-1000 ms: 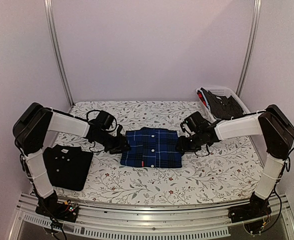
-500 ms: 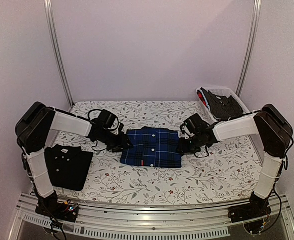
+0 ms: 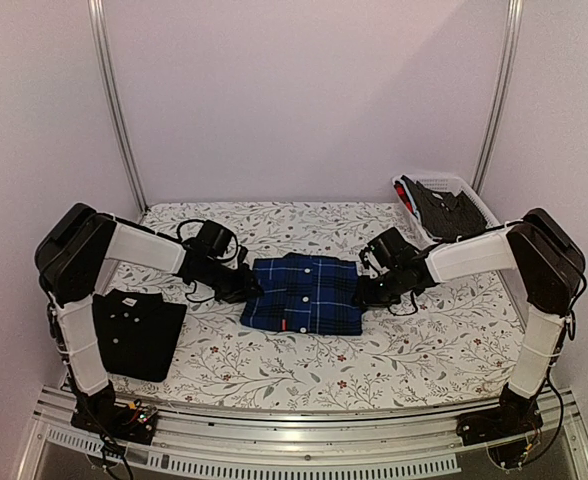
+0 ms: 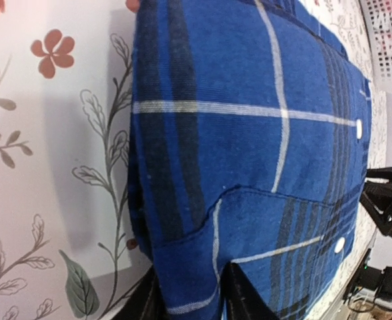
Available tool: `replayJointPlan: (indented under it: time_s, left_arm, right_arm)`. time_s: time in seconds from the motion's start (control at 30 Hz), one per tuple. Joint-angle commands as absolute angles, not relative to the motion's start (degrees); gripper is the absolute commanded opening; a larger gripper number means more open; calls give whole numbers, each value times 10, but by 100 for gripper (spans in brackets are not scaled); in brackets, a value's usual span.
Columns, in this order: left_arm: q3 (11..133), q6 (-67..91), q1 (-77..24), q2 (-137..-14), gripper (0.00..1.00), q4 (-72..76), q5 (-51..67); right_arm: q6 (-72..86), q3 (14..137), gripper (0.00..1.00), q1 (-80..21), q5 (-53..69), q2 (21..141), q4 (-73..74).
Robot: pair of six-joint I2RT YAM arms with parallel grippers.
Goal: Fold and stack the long sleeve shirts
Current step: Pick up the square-folded shirt from the center of the board.
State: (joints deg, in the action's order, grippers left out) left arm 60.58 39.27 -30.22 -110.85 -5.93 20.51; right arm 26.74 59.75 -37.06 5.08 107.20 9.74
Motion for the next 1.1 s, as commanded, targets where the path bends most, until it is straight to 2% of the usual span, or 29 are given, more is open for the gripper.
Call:
replayJointPlan:
  time_s: [0.0,0.13,0.33,0.53,0.67,0.9,1.07]
  left_arm:
    - [598,412,-312,-1156,21,-78,201]
    - [595,419,-311,-1147,0,-73,205]
    - [620,372,-302,-1098,0,-147,187]
    - [621,309,-270,-1029,0,-231,185]
    - [637,265,-251,-987,0,-293,184]
    - [681,222,-235,-957,0,-366,190]
    - [714,211,-228,-947,0,-394,187]
  right_arm:
    - [262,587,30,-367,59,1088,92]
    - [259,585,29,-367,63,1088,89]
    - [258,585,30,-368,81,1083,91]
    - [258,597,41,-380,77,1031,111]
    - [259,642,42,-406,65,1022,124]
    - [278,739,31,-444,83,1107,122]
    - [293,760,21,-452,82,1163,130]
